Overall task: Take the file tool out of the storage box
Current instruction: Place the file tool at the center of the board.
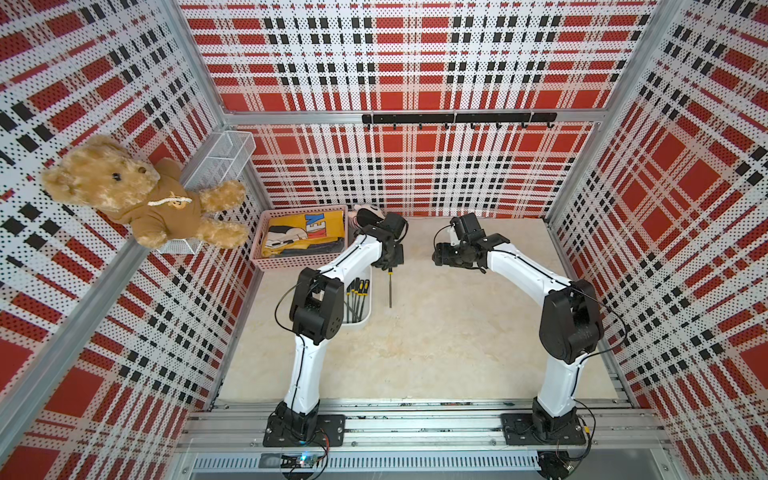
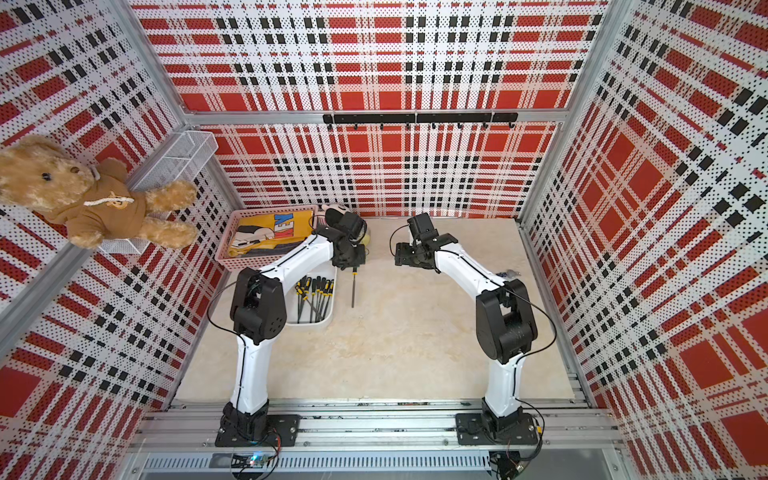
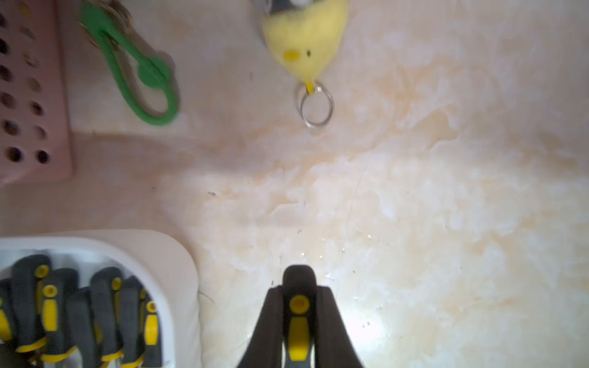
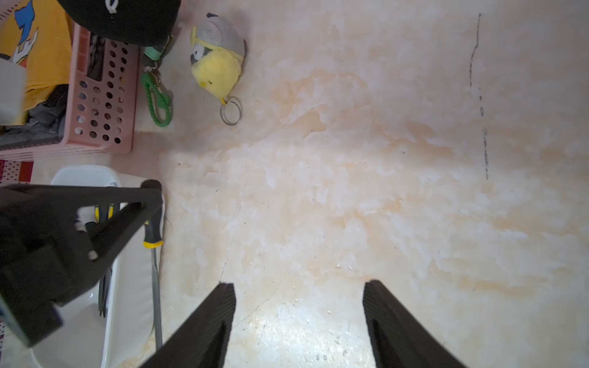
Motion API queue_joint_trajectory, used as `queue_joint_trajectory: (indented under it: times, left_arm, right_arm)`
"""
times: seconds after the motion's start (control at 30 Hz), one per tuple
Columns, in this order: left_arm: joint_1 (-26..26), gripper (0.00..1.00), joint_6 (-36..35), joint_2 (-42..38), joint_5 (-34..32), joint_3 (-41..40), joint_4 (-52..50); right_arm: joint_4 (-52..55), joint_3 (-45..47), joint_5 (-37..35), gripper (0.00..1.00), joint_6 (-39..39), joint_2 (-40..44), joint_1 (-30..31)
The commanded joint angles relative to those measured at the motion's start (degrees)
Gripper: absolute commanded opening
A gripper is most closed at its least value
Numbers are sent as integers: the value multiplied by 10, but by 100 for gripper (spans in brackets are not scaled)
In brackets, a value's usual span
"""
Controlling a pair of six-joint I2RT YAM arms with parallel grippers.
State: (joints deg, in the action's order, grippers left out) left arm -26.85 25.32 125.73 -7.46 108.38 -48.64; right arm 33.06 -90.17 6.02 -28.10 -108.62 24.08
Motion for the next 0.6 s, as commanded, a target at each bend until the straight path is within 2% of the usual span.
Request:
queue_joint_trajectory:
  times: [0.0, 0.37, 0.57]
  left_arm:
    - [-1, 0, -6, 15, -10, -7, -11]
    - [-2, 0, 6, 40, 18, -48, 42]
    - [-1, 0, 12, 49, 12, -63, 55]
  right_arm:
    - [-11, 9, 0, 72, -4, 25, -3]
    - [-27, 40, 6, 71, -15, 30, -3]
    - [-28, 46, 8, 71, -15, 30, -3]
